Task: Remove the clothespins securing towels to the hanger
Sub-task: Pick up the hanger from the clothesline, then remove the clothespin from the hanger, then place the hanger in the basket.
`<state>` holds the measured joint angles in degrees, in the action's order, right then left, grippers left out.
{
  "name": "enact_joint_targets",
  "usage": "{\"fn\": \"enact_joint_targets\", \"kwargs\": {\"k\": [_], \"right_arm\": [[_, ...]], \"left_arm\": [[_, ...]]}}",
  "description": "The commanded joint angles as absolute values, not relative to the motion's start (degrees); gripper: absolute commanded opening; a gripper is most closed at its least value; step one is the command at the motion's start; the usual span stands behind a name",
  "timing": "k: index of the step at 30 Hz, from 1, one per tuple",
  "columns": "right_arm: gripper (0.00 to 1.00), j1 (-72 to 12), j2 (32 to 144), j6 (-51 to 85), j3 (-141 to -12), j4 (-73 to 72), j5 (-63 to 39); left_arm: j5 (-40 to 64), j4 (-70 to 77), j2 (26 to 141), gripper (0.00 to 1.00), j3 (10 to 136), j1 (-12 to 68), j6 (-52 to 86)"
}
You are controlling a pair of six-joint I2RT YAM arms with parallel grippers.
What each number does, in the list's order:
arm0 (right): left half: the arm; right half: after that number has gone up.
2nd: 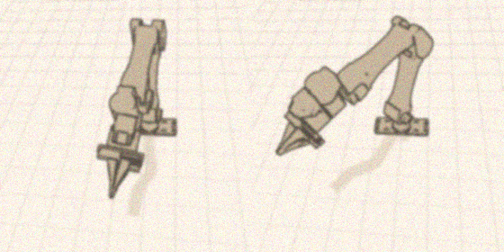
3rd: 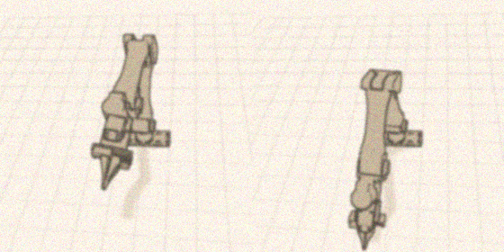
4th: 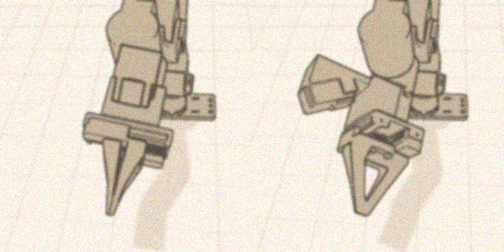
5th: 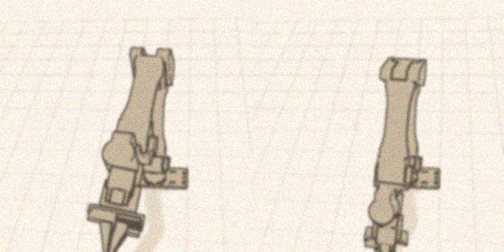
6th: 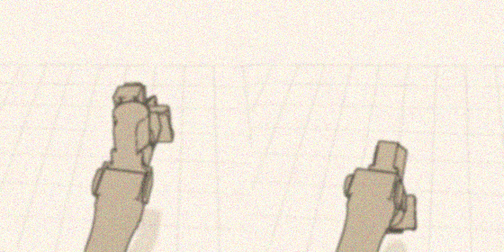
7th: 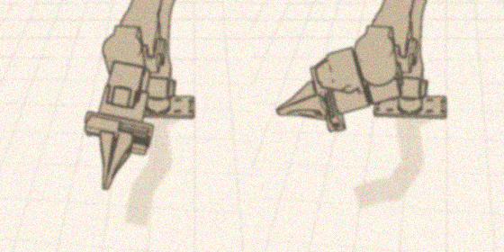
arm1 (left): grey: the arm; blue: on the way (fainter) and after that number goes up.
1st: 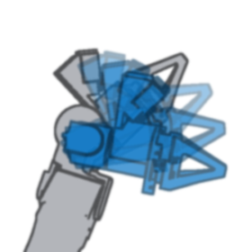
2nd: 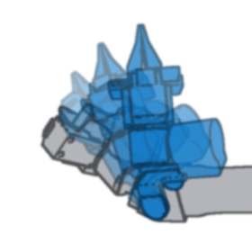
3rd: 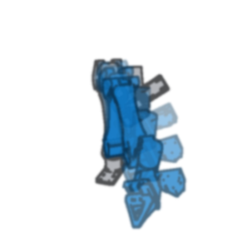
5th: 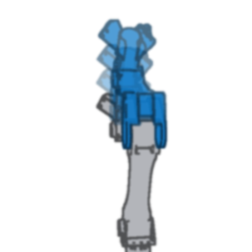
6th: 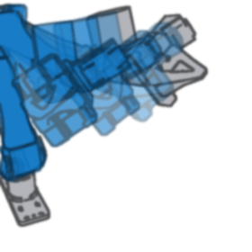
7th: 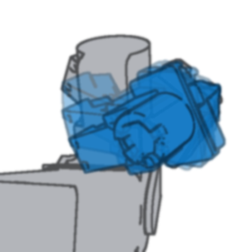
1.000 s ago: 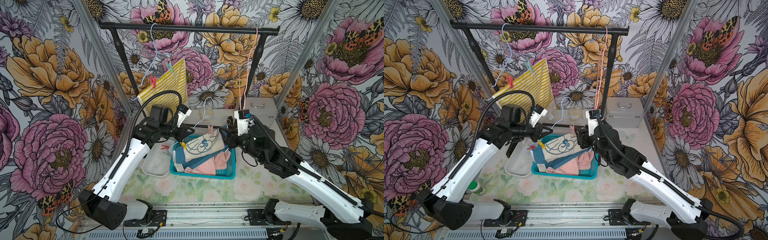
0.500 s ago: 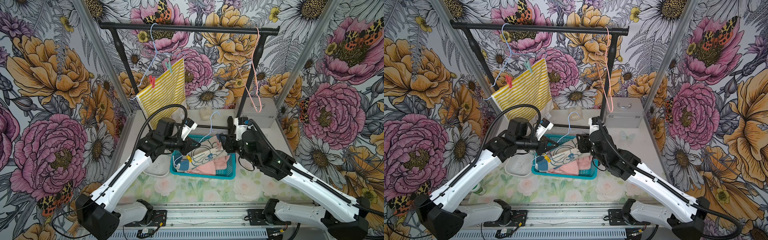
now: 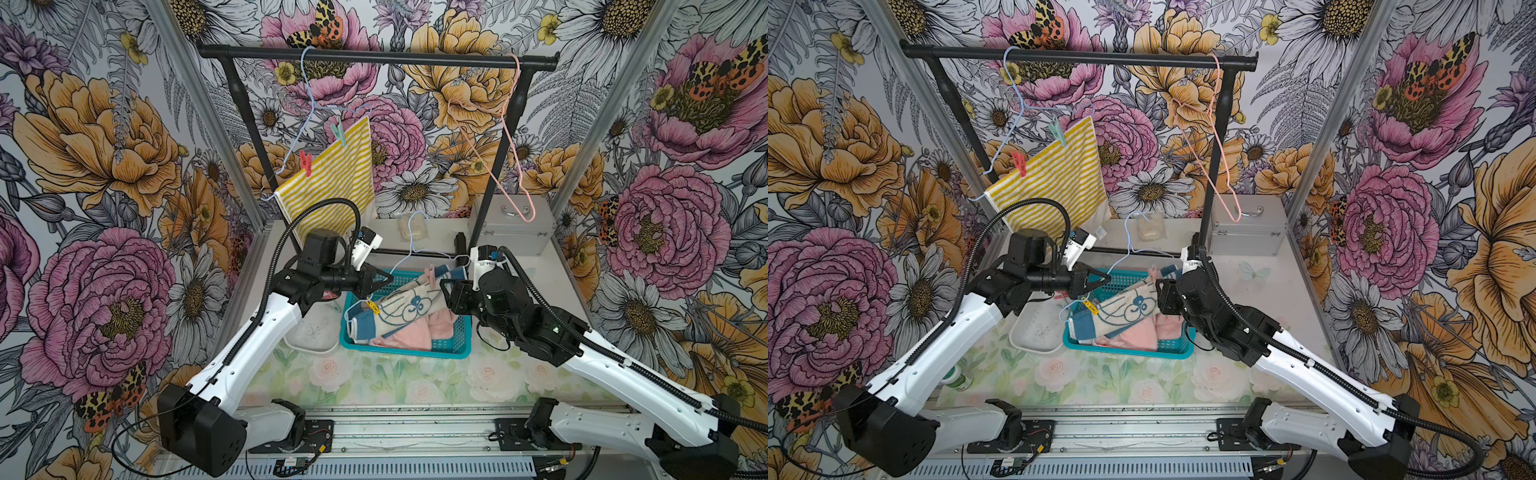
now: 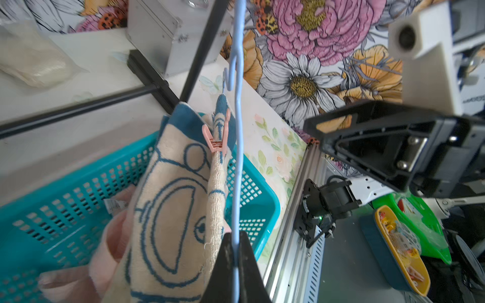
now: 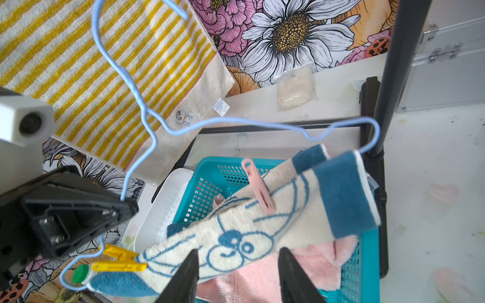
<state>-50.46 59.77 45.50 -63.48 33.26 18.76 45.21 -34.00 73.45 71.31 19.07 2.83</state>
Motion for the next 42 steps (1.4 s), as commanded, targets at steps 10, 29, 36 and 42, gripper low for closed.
{"fn": "enact_joint_targets", "kwargs": {"k": [10,29,36,42], "right_arm": [[0.49,-50.98,60.33,43.93,-67.79,38.18,21.40],[0.49,-51.06,60.20,51.61,-62.31,38.50,20.53],[0.49,-51.86,58.38,62.27,-57.00,38.56,20.15],[0.51,-52.23,60.47,70.38,-58.17,41.60,18.77]], "left_arm": [[57.62,-32.03,80.52,0.00,85.38,10.43,-2.43],[50.50,-21.28,69.34,0.00,52.87,24.47,6.67],[48.04,-18.78,71.92,0.00,52.41,26.07,7.70],[46.43,-17.67,72.94,0.00,52.38,27.29,8.26]]}}
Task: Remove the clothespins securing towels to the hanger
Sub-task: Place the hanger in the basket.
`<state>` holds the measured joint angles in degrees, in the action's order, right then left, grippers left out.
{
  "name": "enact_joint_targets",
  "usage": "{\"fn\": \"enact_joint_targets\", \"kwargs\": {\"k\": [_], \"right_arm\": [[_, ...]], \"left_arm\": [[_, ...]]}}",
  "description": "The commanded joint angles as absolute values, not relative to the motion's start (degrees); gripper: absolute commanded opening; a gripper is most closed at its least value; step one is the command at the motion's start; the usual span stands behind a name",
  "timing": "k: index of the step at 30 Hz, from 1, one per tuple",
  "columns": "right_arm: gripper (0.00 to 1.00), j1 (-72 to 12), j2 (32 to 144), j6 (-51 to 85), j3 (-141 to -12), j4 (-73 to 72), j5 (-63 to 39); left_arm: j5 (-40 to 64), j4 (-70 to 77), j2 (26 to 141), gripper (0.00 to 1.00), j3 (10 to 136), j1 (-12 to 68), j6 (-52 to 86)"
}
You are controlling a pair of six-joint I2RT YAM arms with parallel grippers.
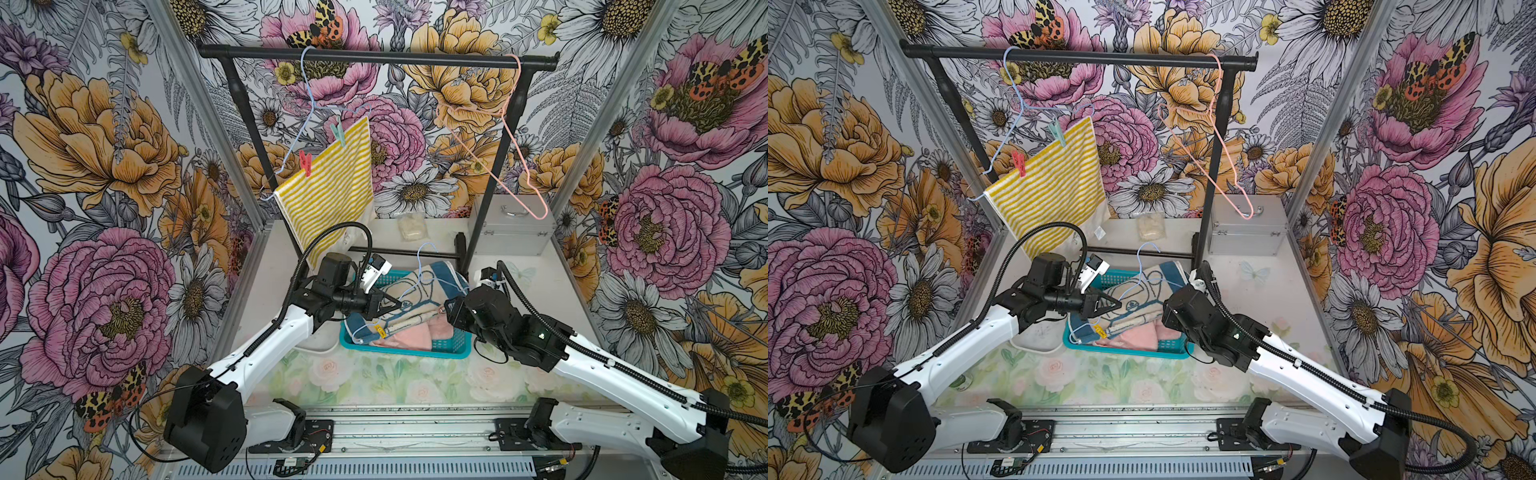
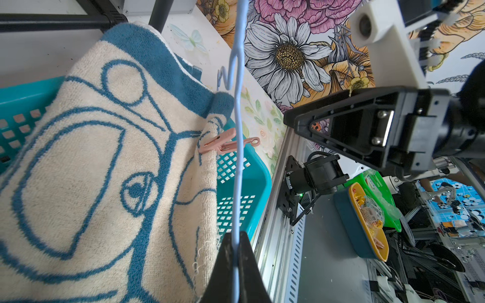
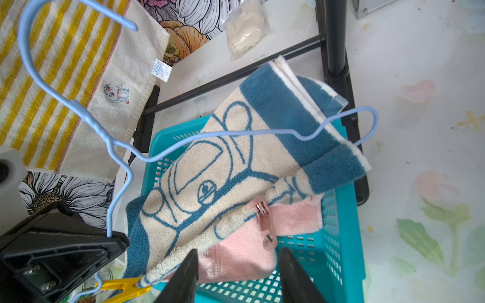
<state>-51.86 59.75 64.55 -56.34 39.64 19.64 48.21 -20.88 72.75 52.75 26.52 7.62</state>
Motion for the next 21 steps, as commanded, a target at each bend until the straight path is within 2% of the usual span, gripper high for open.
{"fn": "enact_joint_targets", "kwargs": {"k": [1,6,12,21], "right_arm": [[0.51,-52.29,61.23,70.94,-59.13,42.81,18.56],[0.56,-51.85,65.12,75.75,-64.14,48.34,15.70],[0.56,-49.10,65.70,84.57,-63.31,49.13,9.89],[0.56,-48.66,67.75,95.11,-64.00,49.04,8.76]], "left_arm": [[46.05,-17.67,72.95,0.00,52.34,27.33,8.26],[44.78,-17.36,72.62,0.00,52.56,27.38,8.47],[43.34,-15.98,71.33,0.00,52.16,27.57,9.84],[43.60,-14.50,70.07,0.00,50.71,28.29,10.62]]}}
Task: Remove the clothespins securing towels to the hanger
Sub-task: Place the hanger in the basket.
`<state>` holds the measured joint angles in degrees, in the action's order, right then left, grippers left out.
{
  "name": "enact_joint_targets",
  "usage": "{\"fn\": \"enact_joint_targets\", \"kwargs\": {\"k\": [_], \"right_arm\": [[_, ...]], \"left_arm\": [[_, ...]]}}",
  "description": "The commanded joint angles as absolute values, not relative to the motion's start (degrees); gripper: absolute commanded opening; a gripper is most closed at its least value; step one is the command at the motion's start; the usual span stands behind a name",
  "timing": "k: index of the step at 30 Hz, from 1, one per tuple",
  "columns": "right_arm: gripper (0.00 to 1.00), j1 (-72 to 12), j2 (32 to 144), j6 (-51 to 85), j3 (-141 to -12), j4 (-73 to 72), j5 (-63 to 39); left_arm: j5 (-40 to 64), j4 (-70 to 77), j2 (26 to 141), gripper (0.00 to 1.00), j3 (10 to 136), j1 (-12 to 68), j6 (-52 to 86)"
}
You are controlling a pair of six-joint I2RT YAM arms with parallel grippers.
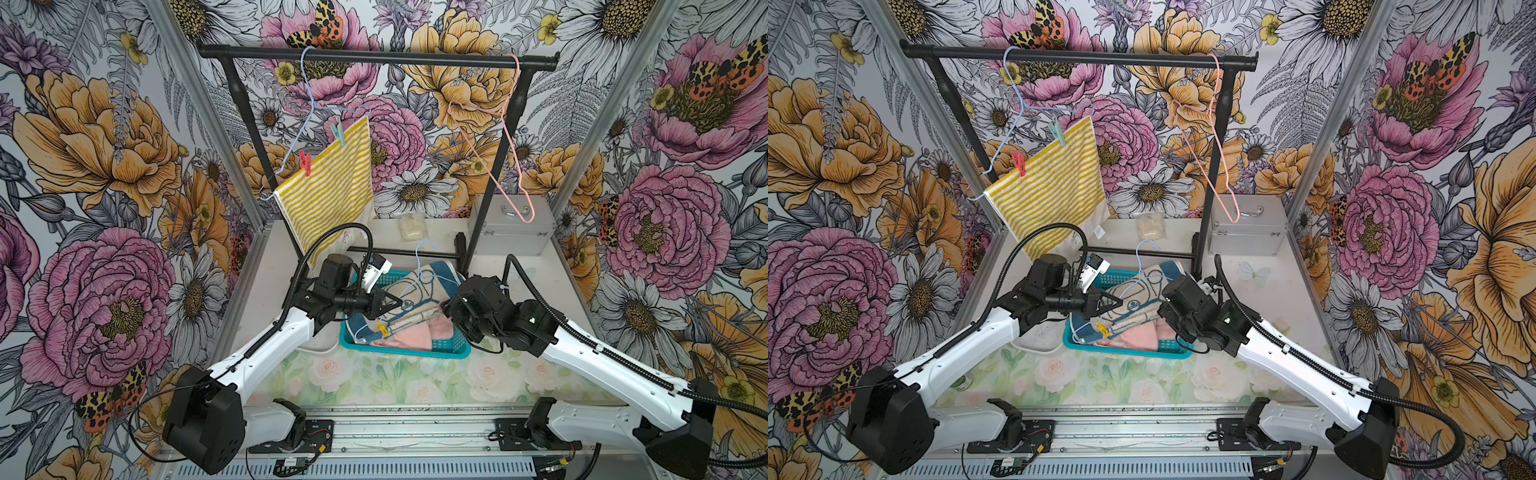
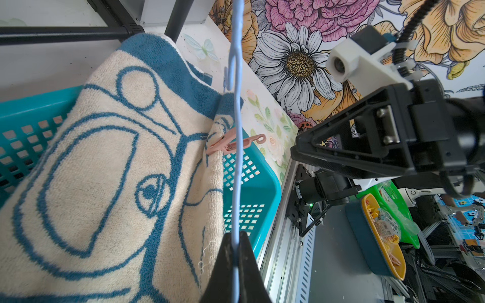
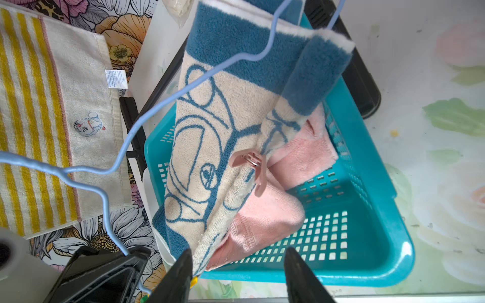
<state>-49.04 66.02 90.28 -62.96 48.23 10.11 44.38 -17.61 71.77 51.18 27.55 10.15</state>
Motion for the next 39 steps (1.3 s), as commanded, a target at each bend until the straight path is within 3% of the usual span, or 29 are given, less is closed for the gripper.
{"fn": "enact_joint_targets", "kwargs": {"k": [1,32,39], "right_arm": [[0.56,-48.58,68.38,95.47,-64.38,49.12,8.62],[0.59,-40.69,75.83,96.43,-66.45,47.29,5.97],[0.55,-40.19,77.34,95.81,-66.67,46.37,5.52]], "left_arm": [[43.64,-14.42,69.97,0.00,50.63,28.45,10.55],[44.77,-12.79,68.75,0.00,49.35,29.73,11.29],[45.13,-12.83,68.68,0.00,49.32,29.78,11.31]]}}
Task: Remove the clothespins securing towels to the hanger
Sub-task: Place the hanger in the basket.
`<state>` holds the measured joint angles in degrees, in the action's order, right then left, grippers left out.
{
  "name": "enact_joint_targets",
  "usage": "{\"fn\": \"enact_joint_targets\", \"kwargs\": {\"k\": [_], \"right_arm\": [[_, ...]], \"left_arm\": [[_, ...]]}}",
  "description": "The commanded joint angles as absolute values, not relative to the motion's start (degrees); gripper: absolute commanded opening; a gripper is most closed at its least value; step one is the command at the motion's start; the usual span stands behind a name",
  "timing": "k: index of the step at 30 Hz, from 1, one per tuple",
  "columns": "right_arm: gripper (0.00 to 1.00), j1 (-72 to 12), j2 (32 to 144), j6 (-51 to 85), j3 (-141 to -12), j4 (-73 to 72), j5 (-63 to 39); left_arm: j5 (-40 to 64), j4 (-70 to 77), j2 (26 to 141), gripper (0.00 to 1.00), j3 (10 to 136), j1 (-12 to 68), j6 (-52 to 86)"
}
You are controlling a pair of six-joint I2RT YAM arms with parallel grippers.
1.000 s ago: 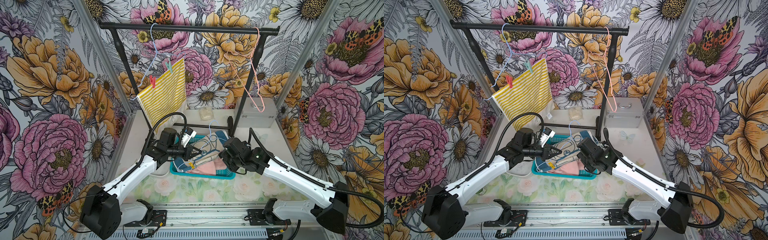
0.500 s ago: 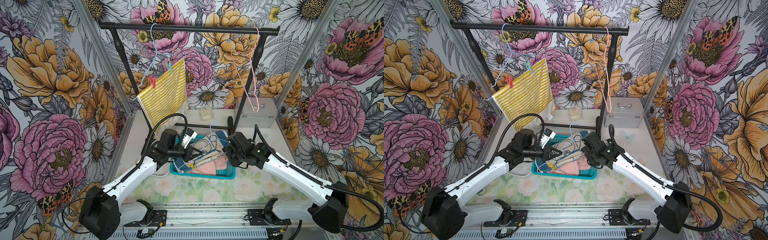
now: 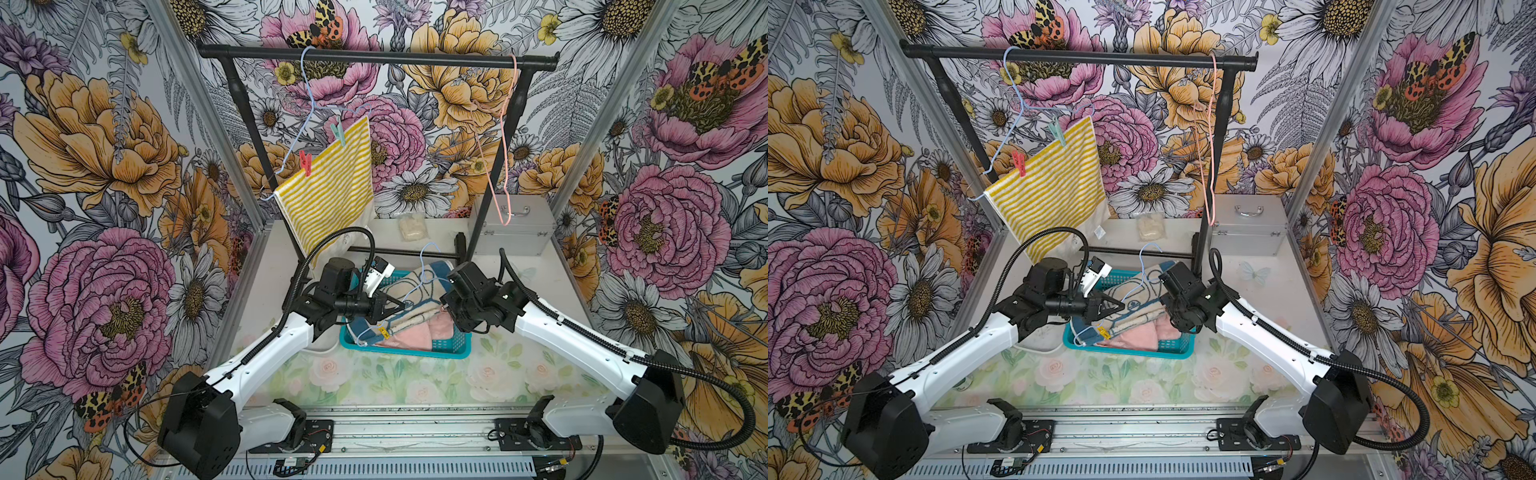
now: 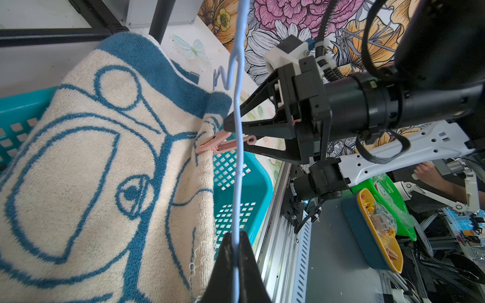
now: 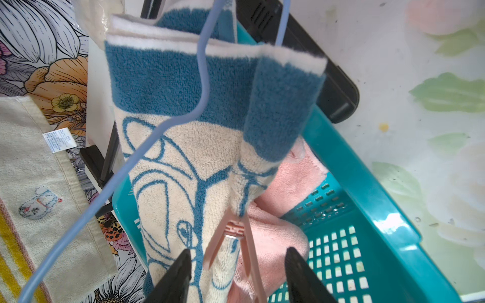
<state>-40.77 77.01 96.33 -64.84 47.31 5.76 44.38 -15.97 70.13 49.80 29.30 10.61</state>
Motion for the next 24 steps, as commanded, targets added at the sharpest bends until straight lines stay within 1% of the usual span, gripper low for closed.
{"fn": "enact_joint_targets", "kwargs": {"k": [1,4,8,19,24], "right_arm": [[0.53,-40.09,77.51,95.61,-66.62,46.24,5.51],[0.48,-39.82,77.70,95.27,-66.37,45.79,5.55],[0.45,-39.81,77.92,95.25,-66.27,45.68,5.93],[0.47,-39.81,79.12,95.40,-66.97,45.31,6.61],[0.45,-39.81,79.50,95.24,-66.89,44.85,6.57]], "left_arm": [[45.10,-12.83,68.69,0.00,49.31,29.77,11.31],[45.42,-12.83,68.71,0.00,49.44,29.79,11.23],[45.70,-12.77,68.86,0.00,49.36,29.78,11.25],[46.11,-12.39,68.74,0.00,49.23,29.74,11.43],[46.12,-12.40,68.47,0.00,49.04,29.79,11.57]]}}
